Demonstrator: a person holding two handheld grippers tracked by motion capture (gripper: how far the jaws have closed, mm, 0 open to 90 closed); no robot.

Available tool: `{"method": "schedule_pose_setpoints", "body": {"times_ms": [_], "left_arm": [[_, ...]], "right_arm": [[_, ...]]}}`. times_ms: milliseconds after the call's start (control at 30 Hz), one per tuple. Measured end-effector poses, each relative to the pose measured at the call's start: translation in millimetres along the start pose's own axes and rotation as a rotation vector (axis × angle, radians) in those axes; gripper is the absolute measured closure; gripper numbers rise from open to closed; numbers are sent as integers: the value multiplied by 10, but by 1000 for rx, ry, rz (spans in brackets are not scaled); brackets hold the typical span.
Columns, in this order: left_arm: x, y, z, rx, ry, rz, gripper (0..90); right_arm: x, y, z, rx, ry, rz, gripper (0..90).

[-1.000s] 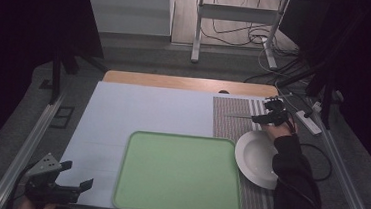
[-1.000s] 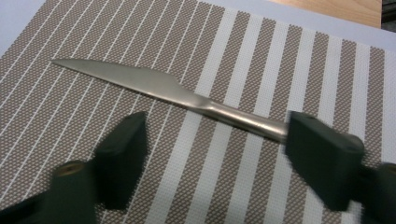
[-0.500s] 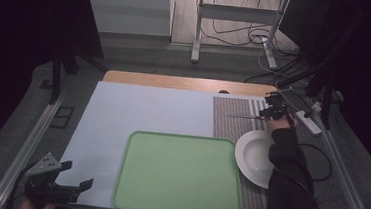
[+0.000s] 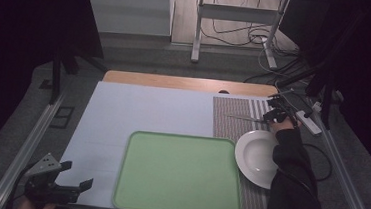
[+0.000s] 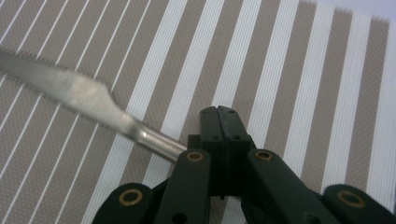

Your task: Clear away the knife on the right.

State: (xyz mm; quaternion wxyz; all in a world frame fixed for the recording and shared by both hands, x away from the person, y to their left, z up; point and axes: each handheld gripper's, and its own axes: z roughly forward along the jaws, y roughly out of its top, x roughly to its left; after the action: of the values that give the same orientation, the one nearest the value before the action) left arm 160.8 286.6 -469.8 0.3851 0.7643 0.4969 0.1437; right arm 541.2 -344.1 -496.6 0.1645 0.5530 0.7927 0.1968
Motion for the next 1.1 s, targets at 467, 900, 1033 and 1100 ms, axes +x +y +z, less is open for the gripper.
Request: {"method": "schedule_pose_setpoints", "body": {"times_ms": [467,900,1033,1100], "left_arm": [[-11,6,4,4,3,7,38],[-11,7,6,5,4,9,39],[-13,7,8,5,4,10,39],[-13,6,8,5,4,11,39]], "right_arm": [[17,-240,-251,58,76,-21,852],[117,-108,-272,-10,106,14,120],[176,-69,-246,9,114,3,0],[203,-49,-237,14,127,-5,0]]}}
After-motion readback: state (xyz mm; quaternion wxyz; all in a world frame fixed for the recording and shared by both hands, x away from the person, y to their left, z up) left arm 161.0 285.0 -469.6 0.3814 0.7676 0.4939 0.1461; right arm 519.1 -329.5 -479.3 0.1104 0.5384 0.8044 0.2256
